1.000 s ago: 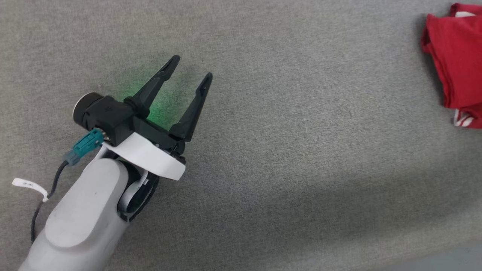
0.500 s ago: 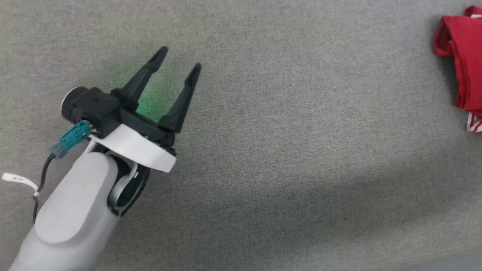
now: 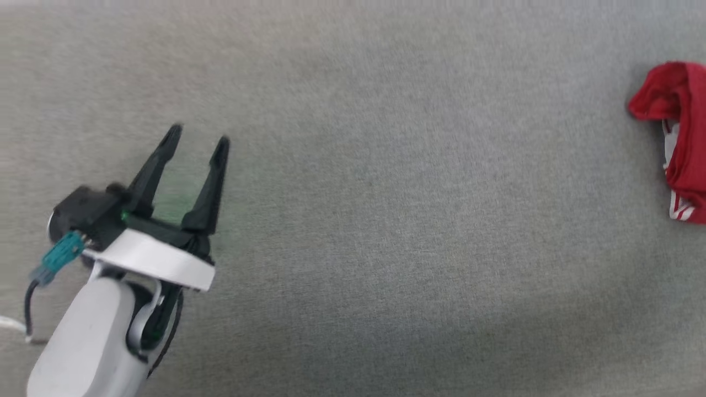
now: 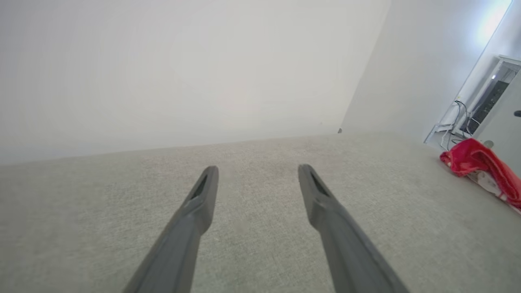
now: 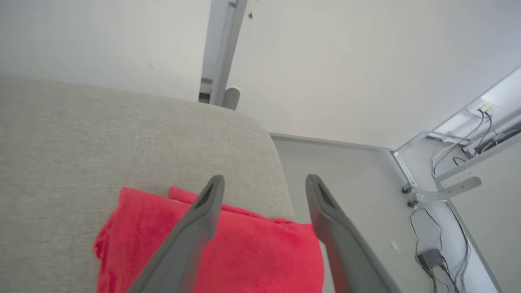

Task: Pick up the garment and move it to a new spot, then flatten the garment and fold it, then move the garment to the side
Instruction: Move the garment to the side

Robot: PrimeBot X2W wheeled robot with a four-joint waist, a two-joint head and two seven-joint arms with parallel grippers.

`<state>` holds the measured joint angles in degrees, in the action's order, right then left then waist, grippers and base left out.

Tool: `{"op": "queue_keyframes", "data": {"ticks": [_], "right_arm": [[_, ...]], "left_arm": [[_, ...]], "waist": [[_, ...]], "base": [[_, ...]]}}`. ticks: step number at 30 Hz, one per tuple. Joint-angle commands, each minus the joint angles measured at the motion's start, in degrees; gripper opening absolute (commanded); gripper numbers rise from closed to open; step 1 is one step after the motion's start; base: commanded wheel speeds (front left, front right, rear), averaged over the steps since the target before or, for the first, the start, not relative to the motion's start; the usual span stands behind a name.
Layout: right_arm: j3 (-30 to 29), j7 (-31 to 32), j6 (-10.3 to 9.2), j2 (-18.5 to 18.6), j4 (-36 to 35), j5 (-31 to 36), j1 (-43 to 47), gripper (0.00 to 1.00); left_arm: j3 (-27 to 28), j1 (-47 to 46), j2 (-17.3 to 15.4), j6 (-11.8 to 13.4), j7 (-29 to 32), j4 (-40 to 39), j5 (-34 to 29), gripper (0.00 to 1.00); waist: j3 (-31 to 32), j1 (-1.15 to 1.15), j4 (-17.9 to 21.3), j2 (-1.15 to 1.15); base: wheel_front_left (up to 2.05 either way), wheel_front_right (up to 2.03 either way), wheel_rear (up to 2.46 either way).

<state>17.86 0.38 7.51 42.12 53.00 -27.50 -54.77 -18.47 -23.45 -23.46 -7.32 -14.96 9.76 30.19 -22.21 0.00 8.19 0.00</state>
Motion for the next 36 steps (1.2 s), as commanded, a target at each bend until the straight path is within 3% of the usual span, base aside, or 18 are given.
{"op": "queue_keyframes", "data": {"ticks": [1, 21, 36], "right_arm": [[0.5, -1.0, -0.02, -0.9, -1.1, -0.9, 1.6, 1.0], [3.1, -12.1, -0.02, -6.4, -13.3, -6.4, 18.6, 1.0], [-5.3, -15.6, -0.02, -13.4, -22.3, -1.3, 35.8, 1.0]], "left_arm": [[1.7, 2.3, 0.5, -0.2, -0.3, 0.3, -1.1, 1.0], [14.2, 17.6, 4.4, -0.2, -0.3, 0.2, -4.3, 1.0], [20.8, 26.6, 7.3, -0.2, -0.3, -0.3, -5.6, 1.0]], "waist": [[3.2, 0.0, -1.9, 0.0], [15.6, 0.0, -7.0, 0.0], [20.3, 0.0, -8.3, 0.0]], "base": [[0.0, 0.0, 0.0], [0.0, 0.0, 0.0], [0.0, 0.0, 0.0]]}}
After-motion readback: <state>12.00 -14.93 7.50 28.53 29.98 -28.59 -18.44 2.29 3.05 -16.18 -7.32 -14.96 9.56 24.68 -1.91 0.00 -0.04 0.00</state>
